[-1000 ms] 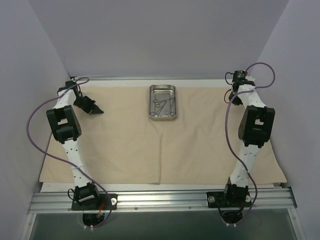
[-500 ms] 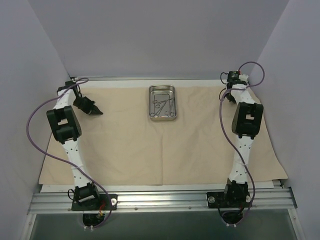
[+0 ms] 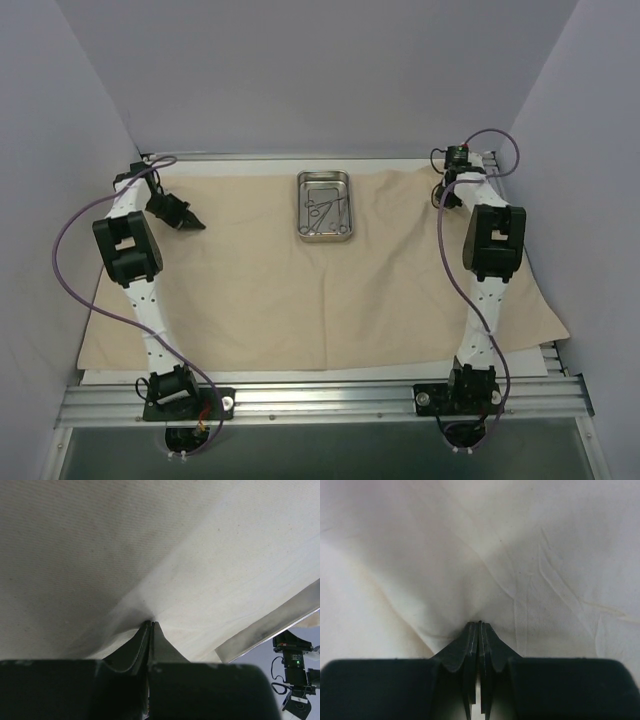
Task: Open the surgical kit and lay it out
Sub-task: Smooth out the surgical kit at the center of the board.
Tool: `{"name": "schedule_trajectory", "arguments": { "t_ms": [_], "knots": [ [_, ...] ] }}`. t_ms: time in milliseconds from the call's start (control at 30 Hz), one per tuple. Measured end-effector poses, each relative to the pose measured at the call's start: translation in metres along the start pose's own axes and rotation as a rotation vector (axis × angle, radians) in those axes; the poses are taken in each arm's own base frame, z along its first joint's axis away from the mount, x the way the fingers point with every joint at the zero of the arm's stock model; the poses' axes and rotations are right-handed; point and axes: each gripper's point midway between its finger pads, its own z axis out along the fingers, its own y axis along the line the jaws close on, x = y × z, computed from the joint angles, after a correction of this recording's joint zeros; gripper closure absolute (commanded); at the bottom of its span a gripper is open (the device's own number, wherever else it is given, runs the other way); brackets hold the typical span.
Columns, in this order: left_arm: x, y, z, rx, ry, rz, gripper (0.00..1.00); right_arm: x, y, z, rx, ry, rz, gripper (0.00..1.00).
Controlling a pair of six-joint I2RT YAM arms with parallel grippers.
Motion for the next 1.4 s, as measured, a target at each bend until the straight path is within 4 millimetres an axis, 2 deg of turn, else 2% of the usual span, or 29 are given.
{"name": "schedule_trajectory", "arguments": {
  "t_ms": [67,133,233,267,333,567,700,733,767,867,1033,1100,1200,1333,1400],
  "knots": [
    [0.0,0.0,0.0,-0.001,0.001,-0.001,0.97,-0.019,-0.02,0.013,0.01,-0.008,0.05,1.0],
    [0.001,0.001,0.0,-0.002,0.003,-0.002,0.96,-0.038,-0.052,0.027,0.041,-0.025,0.111,1.0],
    [0.001,0.001,0.0,-0.004,0.005,-0.002,0.97,-0.049,-0.089,0.035,0.082,-0.03,0.167,1.0],
    [0.001,0.001,0.0,-0.004,0.006,-0.003,0.97,-0.05,-0.096,0.036,0.084,-0.027,0.18,1.0],
    [0.002,0.002,0.0,-0.006,0.01,-0.005,0.96,-0.05,-0.098,0.036,0.082,-0.024,0.181,1.0],
    [0.002,0.001,-0.001,-0.012,0.02,-0.008,0.92,-0.046,-0.084,0.034,0.098,-0.035,0.13,1.0],
    [0.001,0.001,-0.001,-0.017,0.025,-0.013,0.92,-0.04,-0.084,0.025,0.096,-0.033,0.122,1.0],
    [0.0,0.001,-0.001,-0.018,0.027,-0.015,0.92,-0.036,-0.084,0.022,0.093,-0.025,0.12,1.0],
    [-0.001,0.001,-0.001,-0.015,0.029,-0.019,0.92,-0.03,-0.084,0.017,0.091,-0.012,0.118,0.94],
    [-0.007,0.001,-0.002,-0.005,0.035,-0.031,0.92,-0.008,-0.086,0.001,0.087,0.032,0.108,0.86],
    [-0.01,0.0,-0.002,0.012,0.067,-0.055,0.92,0.008,-0.089,-0.023,0.081,0.083,0.102,0.83],
    [-0.011,0.0,-0.002,0.018,0.072,-0.058,0.91,0.025,-0.095,-0.035,0.079,0.104,0.101,0.79],
    [-0.011,0.0,-0.002,0.021,0.073,-0.058,0.89,0.05,-0.106,-0.052,0.088,0.156,0.094,0.8],
    [-0.011,0.0,-0.001,0.026,0.075,-0.061,0.88,0.052,-0.112,-0.052,0.086,0.172,0.106,0.85],
    [-0.01,0.0,-0.001,0.034,0.072,-0.064,0.88,0.052,-0.113,-0.049,0.084,0.174,0.109,0.93]
  ]
}}
